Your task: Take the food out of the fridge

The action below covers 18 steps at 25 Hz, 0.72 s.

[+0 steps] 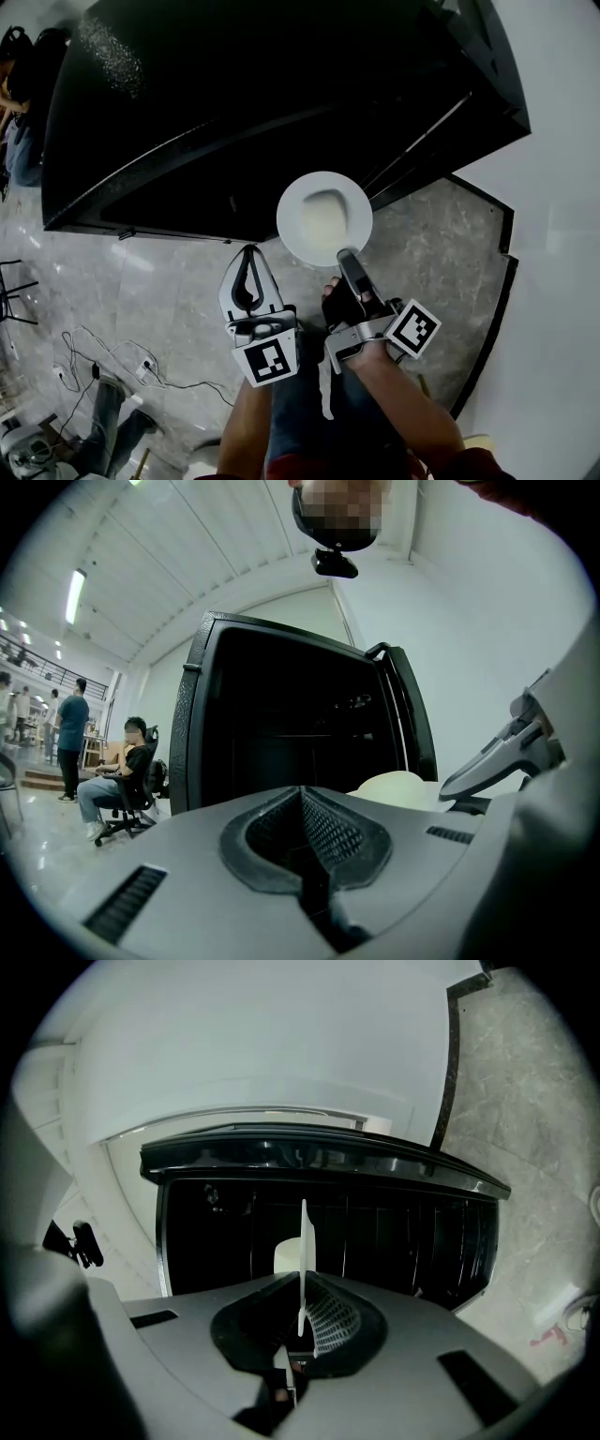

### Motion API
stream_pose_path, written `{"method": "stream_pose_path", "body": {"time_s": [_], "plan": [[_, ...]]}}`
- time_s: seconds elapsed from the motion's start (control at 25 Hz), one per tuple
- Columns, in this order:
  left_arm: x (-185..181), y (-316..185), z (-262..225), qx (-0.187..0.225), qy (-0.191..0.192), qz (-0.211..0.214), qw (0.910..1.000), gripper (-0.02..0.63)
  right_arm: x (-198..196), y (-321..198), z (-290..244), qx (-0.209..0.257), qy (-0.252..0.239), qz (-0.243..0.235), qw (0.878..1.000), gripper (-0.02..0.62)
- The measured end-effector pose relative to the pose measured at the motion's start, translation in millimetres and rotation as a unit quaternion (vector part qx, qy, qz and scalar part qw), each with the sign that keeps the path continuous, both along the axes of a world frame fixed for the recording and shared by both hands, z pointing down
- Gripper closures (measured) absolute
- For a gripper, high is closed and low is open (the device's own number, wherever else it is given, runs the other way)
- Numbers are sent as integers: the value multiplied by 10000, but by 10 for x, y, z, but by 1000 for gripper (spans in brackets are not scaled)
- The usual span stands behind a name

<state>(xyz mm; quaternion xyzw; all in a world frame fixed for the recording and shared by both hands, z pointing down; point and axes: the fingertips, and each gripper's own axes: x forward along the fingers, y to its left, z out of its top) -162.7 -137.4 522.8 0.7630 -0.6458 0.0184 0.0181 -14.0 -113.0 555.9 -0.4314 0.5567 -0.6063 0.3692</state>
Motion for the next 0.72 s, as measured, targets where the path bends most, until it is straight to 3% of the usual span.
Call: {"method": "stream_pose_path", "body": {"time_s": [0.72], "plan": [[-88,-60,-357,33,6,-26,10000,592,-38,-58,-366,27,-105,17,9999,563]]}}
